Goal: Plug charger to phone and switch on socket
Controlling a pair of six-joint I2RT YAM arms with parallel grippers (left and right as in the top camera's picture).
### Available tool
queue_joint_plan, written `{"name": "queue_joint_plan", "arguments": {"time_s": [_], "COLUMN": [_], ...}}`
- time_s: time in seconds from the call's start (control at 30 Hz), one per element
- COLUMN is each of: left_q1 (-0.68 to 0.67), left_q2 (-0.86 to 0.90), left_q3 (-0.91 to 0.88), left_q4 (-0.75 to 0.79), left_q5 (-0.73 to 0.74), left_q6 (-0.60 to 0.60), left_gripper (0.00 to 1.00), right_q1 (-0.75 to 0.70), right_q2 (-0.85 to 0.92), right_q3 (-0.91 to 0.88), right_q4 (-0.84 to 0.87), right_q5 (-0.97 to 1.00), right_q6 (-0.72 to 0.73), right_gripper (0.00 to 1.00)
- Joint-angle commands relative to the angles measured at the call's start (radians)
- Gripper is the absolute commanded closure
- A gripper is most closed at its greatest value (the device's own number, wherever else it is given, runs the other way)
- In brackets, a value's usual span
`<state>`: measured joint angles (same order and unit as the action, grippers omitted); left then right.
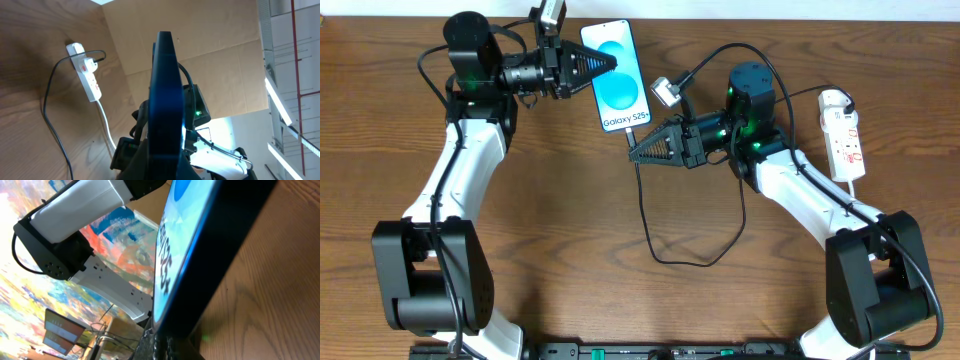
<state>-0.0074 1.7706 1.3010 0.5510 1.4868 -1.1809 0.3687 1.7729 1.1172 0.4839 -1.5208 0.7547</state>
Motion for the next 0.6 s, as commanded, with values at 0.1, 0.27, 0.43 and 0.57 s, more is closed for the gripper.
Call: {"name": "queue_joint_plan", "arguments": {"time_s": [0.1,0.27,0.43,0.57], "left_q1": [-0.019,-0.019,-0.019,-0.019], "left_q2": [-0.022,-0.022,-0.022,-0.022], "left_q3": [0.012,0.012,0.012,0.012], "left_q4": [0.012,0.012,0.012,0.012], "left_q5": [0.031,0.032,0.036,0.05], "left_q6": [0.01,0.01,0.017,0.018], "left_gripper": [0.93,0.93,0.93,0.93], "right_q1": [-0.008,-0.008,-0.011,-0.023], "right_q2": [-0.019,-0.019,-0.019,-0.019], "right_q3": [0.001,0.001,0.001,0.001], "right_q4": [0.004,0.019,0.121,0.161], "right_q5": [0.051,0.053,0.054,0.056], "right_q6": [0.008,0.021,0.097,0.132], "right_gripper": [0.99,0.99,0.99,0.99]}}
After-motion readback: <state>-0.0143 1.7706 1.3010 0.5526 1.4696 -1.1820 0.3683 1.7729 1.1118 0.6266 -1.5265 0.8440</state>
